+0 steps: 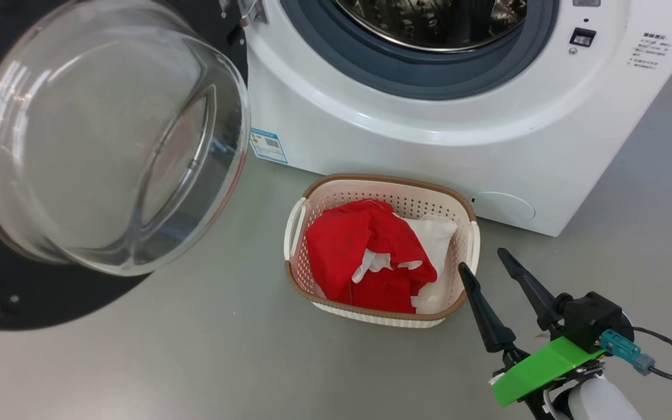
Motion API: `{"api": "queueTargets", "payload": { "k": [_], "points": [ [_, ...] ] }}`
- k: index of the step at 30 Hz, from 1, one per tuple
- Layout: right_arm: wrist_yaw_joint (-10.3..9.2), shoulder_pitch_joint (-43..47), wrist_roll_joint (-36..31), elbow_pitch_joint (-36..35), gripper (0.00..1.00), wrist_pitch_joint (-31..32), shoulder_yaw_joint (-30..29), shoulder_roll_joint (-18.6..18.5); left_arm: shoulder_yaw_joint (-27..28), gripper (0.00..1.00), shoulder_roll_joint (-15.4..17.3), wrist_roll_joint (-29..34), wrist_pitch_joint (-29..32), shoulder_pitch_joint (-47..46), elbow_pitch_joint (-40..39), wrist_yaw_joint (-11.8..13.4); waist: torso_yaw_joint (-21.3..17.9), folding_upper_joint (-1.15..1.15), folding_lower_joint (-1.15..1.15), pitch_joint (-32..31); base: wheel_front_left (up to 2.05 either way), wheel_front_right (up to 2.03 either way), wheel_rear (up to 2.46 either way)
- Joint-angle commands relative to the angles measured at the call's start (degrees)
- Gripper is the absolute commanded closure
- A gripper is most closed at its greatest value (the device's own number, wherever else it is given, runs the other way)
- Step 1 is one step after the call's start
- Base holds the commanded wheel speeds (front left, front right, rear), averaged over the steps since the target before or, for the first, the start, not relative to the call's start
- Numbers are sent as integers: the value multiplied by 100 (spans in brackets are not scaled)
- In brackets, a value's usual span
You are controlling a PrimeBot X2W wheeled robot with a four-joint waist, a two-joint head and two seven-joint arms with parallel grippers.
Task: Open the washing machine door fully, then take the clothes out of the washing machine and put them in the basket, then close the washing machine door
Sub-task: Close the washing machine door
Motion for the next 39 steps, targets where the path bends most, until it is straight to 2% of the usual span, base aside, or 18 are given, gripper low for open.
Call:
{"api": "queueTargets", "payload": {
  "k": [1,11,20,23,32,39],
  "points": [
    [9,28,-16,-143,0,-27,103,60,-2,100,107,-131,306,32,-390,-25,-23,0,0,-74,0,0,0],
    [9,205,36,-210,0,-27,29,74,-68,100,170,-275,1029,474,-1441,-25,-164,0,0,-343,0,0,0],
    [9,439,63,-277,0,-27,-83,95,-51,100,-76,-392,1498,818,-2657,-25,-391,0,0,-528,0,0,0],
    [9,482,68,-292,0,-27,-112,113,-58,100,-264,-403,1567,896,-3000,-25,-513,0,0,-558,0,0,0],
    [9,537,58,-367,0,-27,-180,171,-165,100,-1092,-336,1628,813,-3813,-25,-981,0,0,-575,0,0,0],
    [9,487,27,-446,0,-27,-201,290,-117,100,-1444,-123,1428,686,-3980,-25,-1395,0,0,-417,0,0,0]
  ]
}}
